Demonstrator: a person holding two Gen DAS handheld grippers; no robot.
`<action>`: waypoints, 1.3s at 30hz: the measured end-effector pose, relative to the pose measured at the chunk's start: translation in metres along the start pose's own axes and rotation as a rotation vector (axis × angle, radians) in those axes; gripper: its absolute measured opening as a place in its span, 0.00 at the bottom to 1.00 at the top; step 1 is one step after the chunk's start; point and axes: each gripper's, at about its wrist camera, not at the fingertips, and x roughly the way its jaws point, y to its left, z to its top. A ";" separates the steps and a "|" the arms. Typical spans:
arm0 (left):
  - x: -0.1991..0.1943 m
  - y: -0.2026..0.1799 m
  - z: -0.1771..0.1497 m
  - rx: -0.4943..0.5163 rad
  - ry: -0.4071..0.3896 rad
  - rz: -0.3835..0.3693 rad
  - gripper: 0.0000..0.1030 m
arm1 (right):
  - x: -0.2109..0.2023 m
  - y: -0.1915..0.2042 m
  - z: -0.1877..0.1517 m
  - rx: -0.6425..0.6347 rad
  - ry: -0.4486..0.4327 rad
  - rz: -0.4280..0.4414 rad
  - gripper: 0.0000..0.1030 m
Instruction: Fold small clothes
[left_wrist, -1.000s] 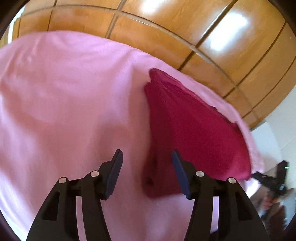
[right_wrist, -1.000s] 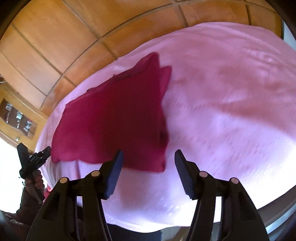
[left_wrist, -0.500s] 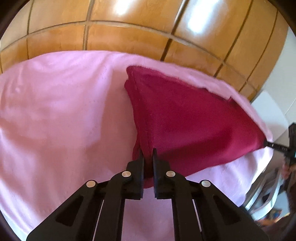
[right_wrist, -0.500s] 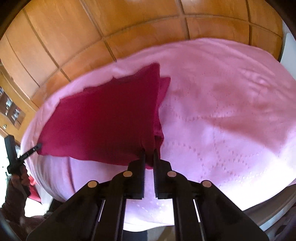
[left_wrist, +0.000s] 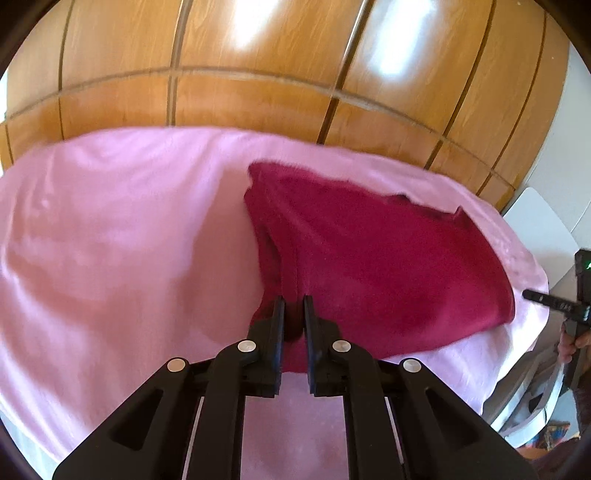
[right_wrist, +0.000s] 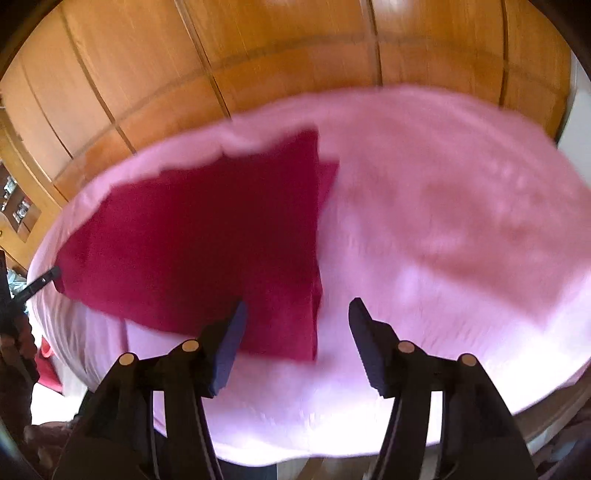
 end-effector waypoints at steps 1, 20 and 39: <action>0.001 -0.004 0.002 0.009 -0.005 -0.006 0.07 | 0.003 0.007 0.010 -0.016 -0.017 0.010 0.56; 0.022 0.000 -0.017 0.034 0.105 0.224 0.14 | 0.155 -0.043 0.087 0.145 0.068 -0.200 0.82; 0.012 -0.033 0.035 0.194 -0.023 0.294 0.23 | 0.095 -0.007 0.099 0.005 -0.119 -0.309 0.84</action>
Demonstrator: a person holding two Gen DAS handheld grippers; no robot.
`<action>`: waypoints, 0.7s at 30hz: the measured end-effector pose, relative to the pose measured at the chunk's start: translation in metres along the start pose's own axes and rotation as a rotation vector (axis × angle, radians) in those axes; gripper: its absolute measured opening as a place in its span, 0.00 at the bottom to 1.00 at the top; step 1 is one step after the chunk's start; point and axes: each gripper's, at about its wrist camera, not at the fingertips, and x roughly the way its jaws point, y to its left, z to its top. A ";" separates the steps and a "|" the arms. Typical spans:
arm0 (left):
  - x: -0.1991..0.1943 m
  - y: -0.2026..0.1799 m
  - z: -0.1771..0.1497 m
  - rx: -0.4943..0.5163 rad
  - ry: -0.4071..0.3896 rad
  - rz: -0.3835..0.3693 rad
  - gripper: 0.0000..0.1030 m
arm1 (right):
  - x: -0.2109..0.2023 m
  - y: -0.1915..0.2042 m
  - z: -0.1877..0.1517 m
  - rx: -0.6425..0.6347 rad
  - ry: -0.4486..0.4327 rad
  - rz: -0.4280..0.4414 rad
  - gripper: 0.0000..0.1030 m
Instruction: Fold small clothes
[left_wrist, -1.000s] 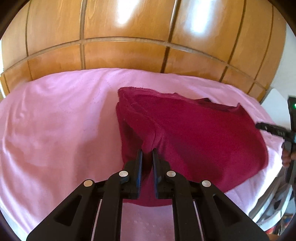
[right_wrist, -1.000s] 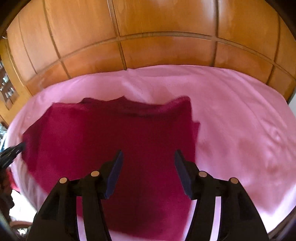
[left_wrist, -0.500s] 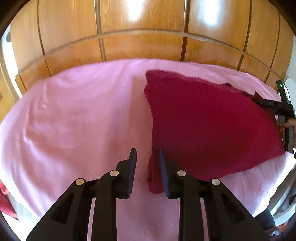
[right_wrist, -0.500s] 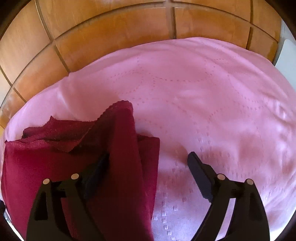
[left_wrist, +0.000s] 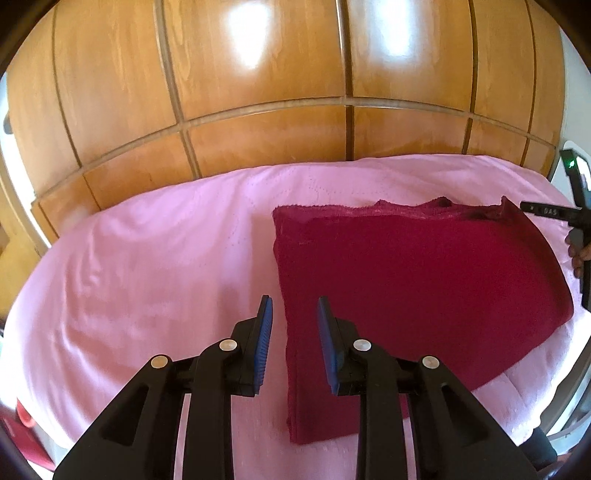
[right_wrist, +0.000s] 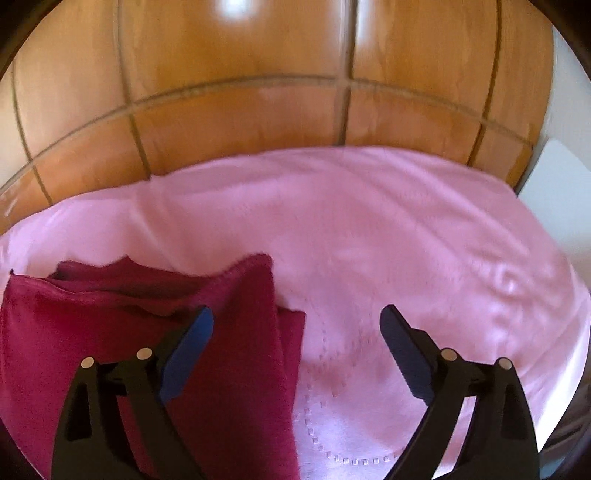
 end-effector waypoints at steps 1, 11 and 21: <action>0.003 0.000 0.002 0.005 0.004 0.000 0.23 | 0.000 0.002 0.002 -0.005 0.003 0.011 0.83; 0.034 -0.006 0.018 0.040 0.032 -0.004 0.23 | 0.025 0.007 0.005 0.008 0.069 0.052 0.55; 0.085 0.014 0.034 -0.005 0.100 -0.036 0.61 | 0.040 0.001 0.005 0.022 0.115 0.080 0.07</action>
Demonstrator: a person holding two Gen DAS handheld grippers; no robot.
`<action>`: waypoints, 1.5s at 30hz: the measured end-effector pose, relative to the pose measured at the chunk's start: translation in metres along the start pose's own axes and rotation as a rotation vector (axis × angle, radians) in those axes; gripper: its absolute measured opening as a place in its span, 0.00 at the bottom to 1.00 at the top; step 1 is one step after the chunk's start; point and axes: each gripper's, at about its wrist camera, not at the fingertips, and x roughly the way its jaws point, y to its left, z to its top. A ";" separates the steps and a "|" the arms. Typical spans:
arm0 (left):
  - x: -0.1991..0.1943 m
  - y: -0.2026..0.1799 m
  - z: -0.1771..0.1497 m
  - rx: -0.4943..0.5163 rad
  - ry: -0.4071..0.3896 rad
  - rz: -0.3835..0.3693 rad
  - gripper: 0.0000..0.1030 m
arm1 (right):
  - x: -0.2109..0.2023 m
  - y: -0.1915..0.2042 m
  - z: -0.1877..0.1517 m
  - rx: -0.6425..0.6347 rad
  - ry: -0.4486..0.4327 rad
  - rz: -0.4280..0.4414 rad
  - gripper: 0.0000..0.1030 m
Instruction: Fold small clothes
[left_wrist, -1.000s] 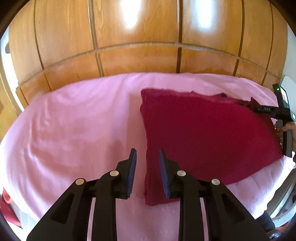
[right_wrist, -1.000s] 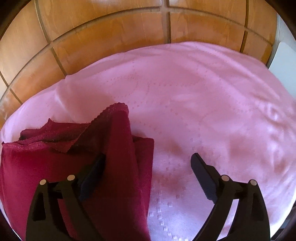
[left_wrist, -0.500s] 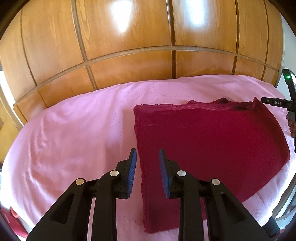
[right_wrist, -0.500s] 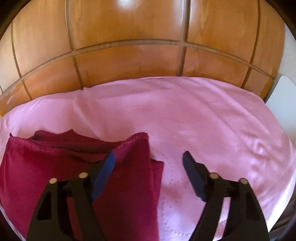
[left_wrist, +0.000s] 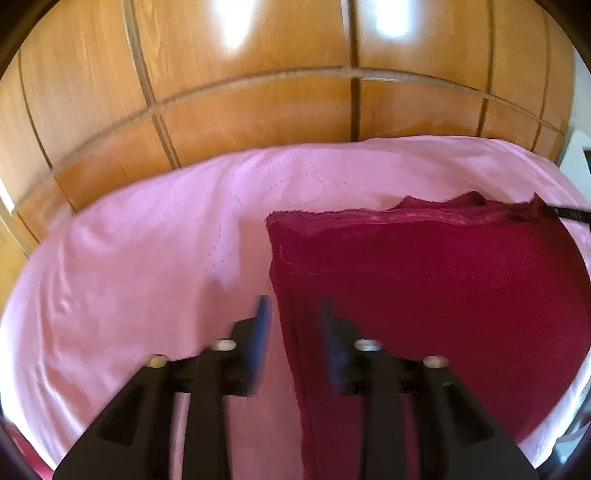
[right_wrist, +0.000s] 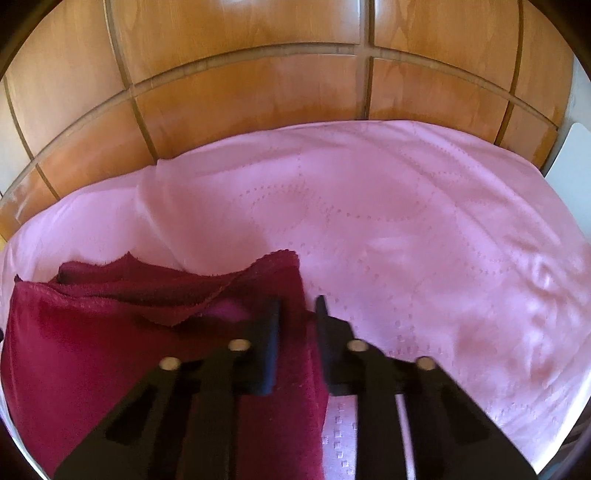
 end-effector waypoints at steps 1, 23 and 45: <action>0.007 0.007 0.004 -0.037 -0.002 -0.015 0.70 | 0.000 0.002 0.000 -0.013 0.000 -0.004 0.07; 0.086 0.011 0.038 -0.178 0.060 0.017 0.07 | 0.025 -0.017 -0.010 0.097 0.017 -0.025 0.06; -0.039 -0.046 -0.041 -0.103 -0.083 0.067 0.07 | -0.084 0.075 -0.073 -0.121 -0.093 0.174 0.68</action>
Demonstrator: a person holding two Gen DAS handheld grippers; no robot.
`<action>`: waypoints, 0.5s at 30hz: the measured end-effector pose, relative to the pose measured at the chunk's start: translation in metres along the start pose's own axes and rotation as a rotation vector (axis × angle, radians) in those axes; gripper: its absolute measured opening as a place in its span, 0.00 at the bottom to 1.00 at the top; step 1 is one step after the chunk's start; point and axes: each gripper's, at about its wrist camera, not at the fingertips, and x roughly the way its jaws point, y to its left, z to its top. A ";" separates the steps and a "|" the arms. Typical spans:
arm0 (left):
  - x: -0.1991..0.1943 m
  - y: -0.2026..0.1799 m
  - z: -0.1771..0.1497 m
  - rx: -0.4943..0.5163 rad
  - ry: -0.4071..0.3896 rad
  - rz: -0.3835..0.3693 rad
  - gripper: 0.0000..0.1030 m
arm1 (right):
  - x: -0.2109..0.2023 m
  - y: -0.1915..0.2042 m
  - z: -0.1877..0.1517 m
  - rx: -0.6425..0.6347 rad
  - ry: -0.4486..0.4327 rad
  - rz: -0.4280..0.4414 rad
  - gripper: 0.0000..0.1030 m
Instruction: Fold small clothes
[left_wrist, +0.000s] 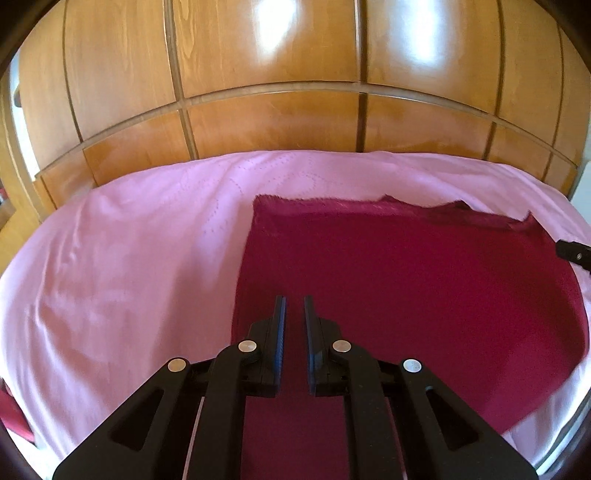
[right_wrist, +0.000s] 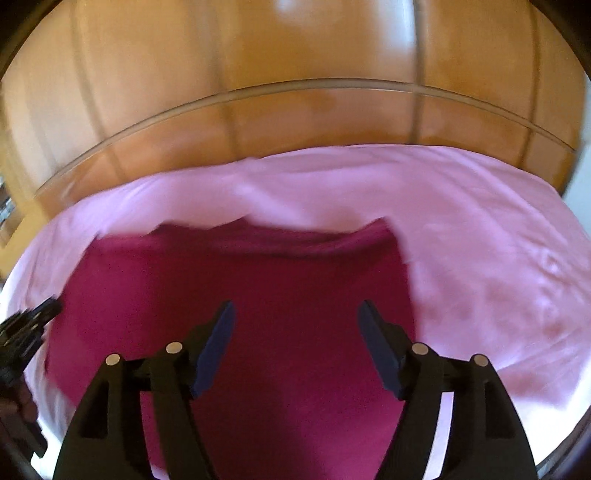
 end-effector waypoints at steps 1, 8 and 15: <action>-0.004 -0.002 -0.005 0.003 -0.002 -0.002 0.07 | 0.000 0.008 -0.004 -0.017 0.004 0.013 0.68; -0.019 -0.002 -0.018 0.000 -0.007 -0.011 0.07 | -0.004 0.049 -0.031 -0.089 0.030 0.082 0.68; -0.023 0.003 -0.029 -0.015 0.009 -0.011 0.07 | -0.009 0.055 -0.048 -0.122 0.044 0.079 0.68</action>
